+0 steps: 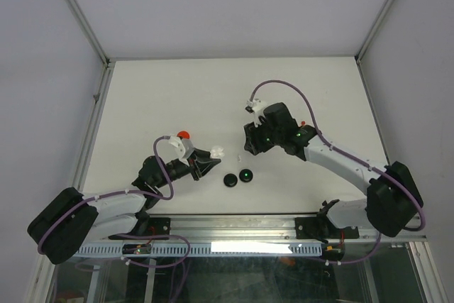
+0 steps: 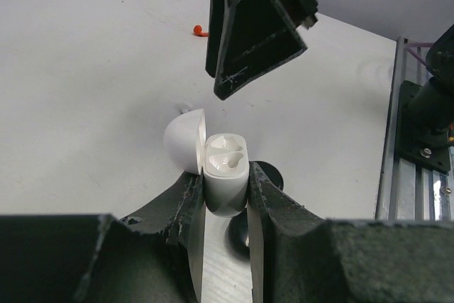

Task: Insert the wireless bluetooth earbuds into the charging case
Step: Pick up the earbud from the center of the board.

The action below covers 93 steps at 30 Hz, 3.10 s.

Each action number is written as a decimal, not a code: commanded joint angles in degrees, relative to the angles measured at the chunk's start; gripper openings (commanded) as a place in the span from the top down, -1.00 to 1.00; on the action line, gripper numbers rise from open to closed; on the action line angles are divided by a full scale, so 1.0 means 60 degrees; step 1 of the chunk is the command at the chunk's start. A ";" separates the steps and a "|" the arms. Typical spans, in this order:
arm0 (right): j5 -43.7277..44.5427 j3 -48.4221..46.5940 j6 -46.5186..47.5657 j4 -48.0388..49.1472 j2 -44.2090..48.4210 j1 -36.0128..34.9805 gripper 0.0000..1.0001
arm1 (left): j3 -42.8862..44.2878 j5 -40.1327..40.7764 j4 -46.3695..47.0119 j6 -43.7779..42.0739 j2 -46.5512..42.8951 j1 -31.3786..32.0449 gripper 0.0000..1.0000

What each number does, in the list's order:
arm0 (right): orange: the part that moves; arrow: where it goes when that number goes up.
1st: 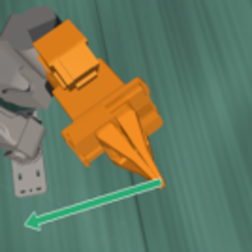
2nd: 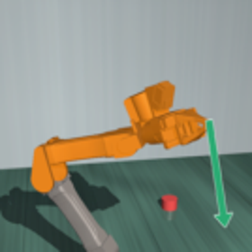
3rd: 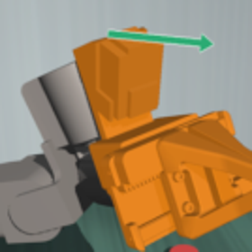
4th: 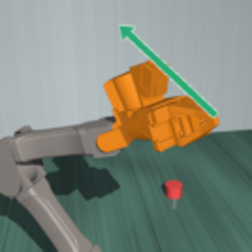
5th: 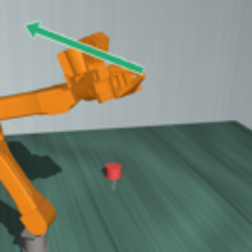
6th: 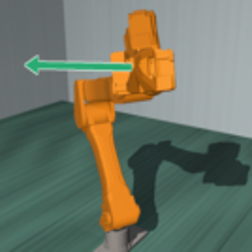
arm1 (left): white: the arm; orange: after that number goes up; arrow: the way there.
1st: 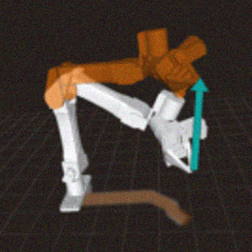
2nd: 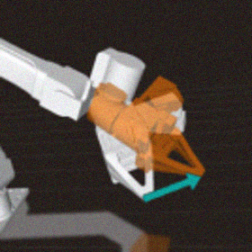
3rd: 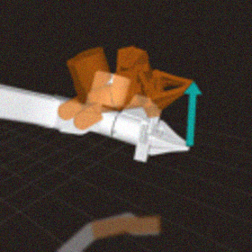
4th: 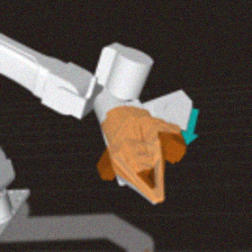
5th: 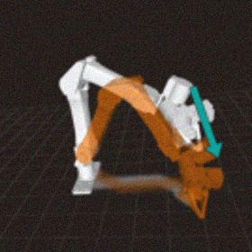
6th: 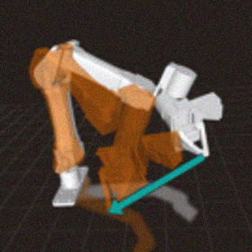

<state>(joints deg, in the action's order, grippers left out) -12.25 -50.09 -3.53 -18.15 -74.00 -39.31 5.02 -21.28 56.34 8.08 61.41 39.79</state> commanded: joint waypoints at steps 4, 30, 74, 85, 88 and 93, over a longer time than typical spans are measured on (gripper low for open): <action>0.2636 -0.0312 -0.1584 0.0094 -0.1351 -0.0051 0.10 | -0.0145 0.0392 0.0791 -0.0355 0.0063 0.0076 0.95; 0.3971 -0.1562 -0.3177 -0.0445 -0.3814 0.0106 0.19 | -0.0081 0.0299 0.0426 -0.0555 -0.0244 0.0075 0.97; 0.3928 -0.2813 -0.2434 -0.1439 -0.4952 0.0145 0.56 | 0.0153 -0.0187 0.0702 -0.0182 0.0134 0.0067 0.95; 0.2852 -0.2070 -0.2444 -0.0663 -0.3050 0.0148 0.70 | 0.0320 -0.0181 0.1585 -0.0444 0.0195 0.0074 0.93; 0.2422 -0.1781 -0.2500 -0.0282 -0.2057 0.0125 0.71 | 0.0413 -0.0144 0.1819 -0.0619 0.0195 0.0063 0.91; 0.1855 -0.1321 -0.2696 0.0527 -0.0480 -0.0011 0.71 | 0.0523 -0.0104 0.2534 -0.0861 0.0239 0.0075 0.90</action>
<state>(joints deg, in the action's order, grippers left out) 2.96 -59.24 -18.59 -22.00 -84.55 -38.63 5.89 -21.41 63.59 6.07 62.78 39.81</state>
